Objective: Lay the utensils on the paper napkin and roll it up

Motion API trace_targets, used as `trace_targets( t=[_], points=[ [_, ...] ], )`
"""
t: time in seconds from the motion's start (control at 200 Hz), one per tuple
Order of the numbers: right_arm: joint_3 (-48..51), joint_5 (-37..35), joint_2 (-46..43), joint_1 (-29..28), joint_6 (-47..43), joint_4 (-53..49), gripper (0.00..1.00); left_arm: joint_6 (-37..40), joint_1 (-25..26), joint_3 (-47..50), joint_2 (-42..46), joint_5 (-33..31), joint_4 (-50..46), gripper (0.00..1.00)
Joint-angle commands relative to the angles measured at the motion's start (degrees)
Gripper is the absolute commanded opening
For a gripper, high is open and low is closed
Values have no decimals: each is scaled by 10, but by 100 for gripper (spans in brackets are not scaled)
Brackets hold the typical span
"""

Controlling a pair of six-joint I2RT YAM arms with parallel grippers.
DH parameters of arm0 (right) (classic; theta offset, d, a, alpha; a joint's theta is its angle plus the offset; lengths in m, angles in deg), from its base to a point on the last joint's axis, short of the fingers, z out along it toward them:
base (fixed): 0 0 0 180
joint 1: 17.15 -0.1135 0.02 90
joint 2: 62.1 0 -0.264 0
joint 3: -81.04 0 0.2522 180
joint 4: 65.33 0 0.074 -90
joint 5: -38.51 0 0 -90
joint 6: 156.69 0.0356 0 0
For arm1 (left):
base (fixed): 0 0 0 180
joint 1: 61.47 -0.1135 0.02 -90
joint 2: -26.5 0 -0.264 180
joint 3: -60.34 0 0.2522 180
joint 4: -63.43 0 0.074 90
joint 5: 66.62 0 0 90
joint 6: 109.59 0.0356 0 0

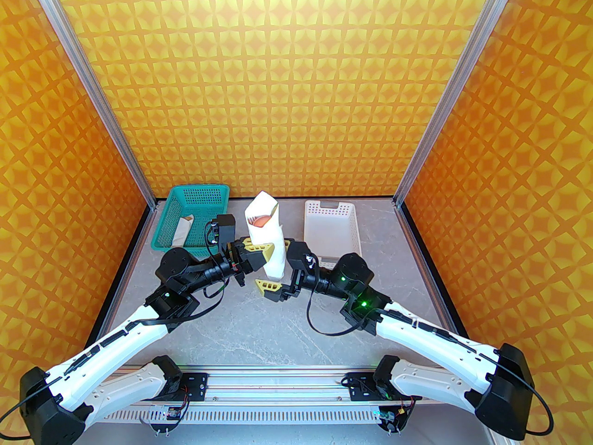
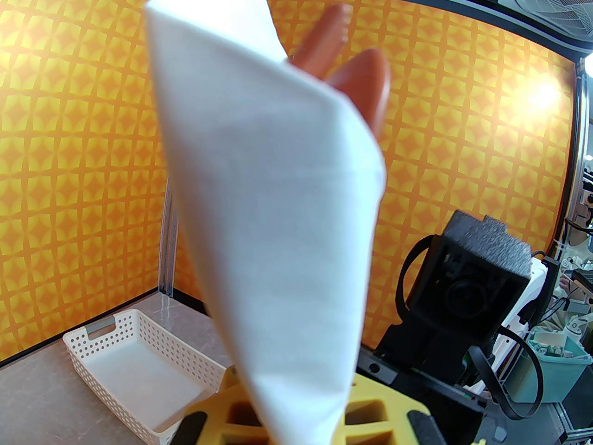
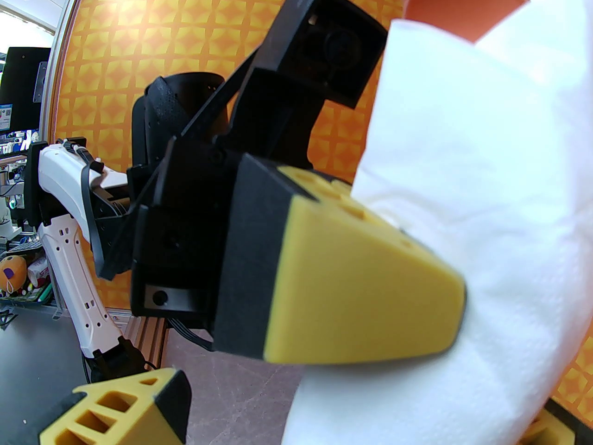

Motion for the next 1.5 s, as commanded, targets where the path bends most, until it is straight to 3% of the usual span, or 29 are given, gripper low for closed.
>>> trace_targets(
  t=[0.0, 0.49, 0.695, 0.81, 1.12, 1.23, 1.345, 1.495],
  points=[
    [-25, 13, 7, -4, 11, 10, 84, -7, 3, -19, -6, -8, 28, 0],
    [-50, 51, 38, -3, 30, 17, 80, -15, 3, -18, -9, -8, 31, 0],
    [-46, 79, 21, 16, 60, 4, 92, -10, 3, -15, -1, -8, 26, 0],
    [-27, 40, -23, 39, 45, -52, 98, 0, 3, -13, 9, -17, 14, 0],
    [18, -79, -171, 64, -21, -225, 99, 20, 3, -9, 24, -36, -10, 0],
    [45, -81, -222, 64, -21, -196, 85, 28, 3, -9, 27, -41, -17, 0],
    [43, -52, -219, 62, -1, -157, 74, 28, 3, -9, 23, -41, -15, 0],
    [30, -48, -171, 31, -4, -101, 70, 28, 3, -8, 20, -42, -14, 0]
  ],
)
